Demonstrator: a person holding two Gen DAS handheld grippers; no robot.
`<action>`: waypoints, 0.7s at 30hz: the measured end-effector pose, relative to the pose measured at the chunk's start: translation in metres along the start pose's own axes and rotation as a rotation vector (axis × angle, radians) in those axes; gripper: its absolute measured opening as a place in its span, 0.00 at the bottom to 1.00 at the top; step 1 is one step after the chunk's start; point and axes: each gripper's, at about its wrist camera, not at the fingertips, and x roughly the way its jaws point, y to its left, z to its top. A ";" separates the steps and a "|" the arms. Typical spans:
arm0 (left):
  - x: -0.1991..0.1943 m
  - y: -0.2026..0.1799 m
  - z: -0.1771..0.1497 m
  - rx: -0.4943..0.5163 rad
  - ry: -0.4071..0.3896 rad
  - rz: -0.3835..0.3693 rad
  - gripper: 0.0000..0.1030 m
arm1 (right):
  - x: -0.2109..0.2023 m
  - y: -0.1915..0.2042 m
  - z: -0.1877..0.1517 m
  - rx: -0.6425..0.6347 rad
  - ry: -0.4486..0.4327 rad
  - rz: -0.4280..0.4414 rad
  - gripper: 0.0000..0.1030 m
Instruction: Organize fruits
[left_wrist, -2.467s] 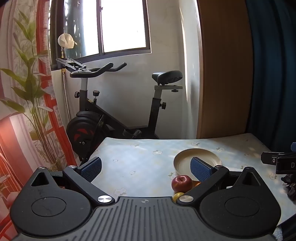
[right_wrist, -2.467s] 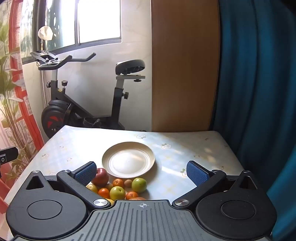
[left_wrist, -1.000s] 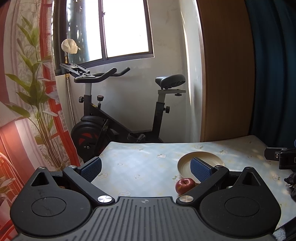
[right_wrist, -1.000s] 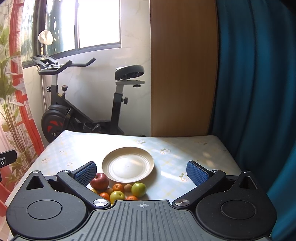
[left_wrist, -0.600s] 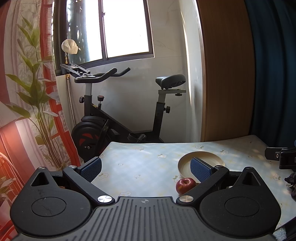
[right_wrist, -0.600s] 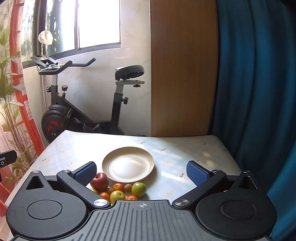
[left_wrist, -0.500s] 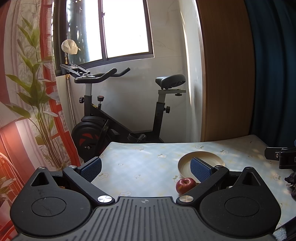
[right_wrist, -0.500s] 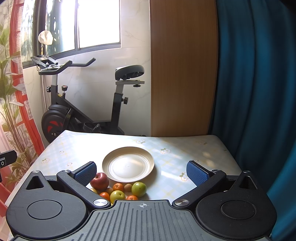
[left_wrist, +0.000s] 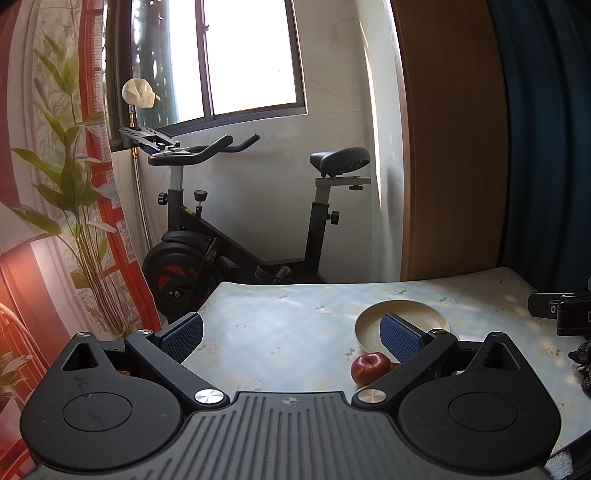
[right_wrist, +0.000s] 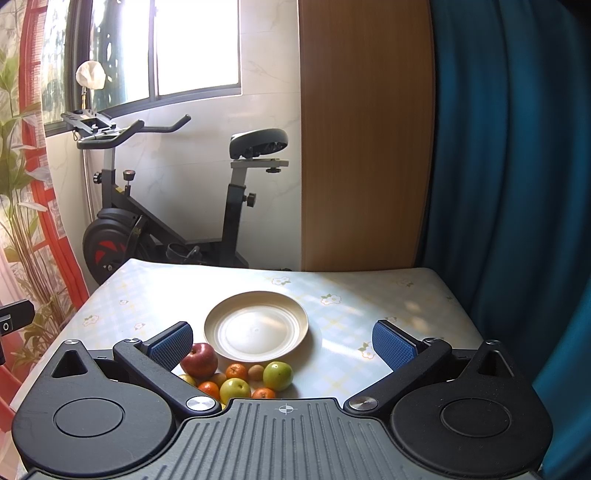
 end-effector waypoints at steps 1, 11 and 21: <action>0.000 0.000 0.000 0.000 0.000 0.000 1.00 | 0.000 0.000 0.000 0.000 0.000 0.001 1.00; 0.000 0.000 0.000 0.000 0.000 0.001 1.00 | 0.000 0.000 0.000 0.000 -0.001 0.000 1.00; 0.003 0.000 -0.001 -0.002 -0.011 -0.014 1.00 | -0.002 0.002 -0.004 -0.018 -0.054 0.063 1.00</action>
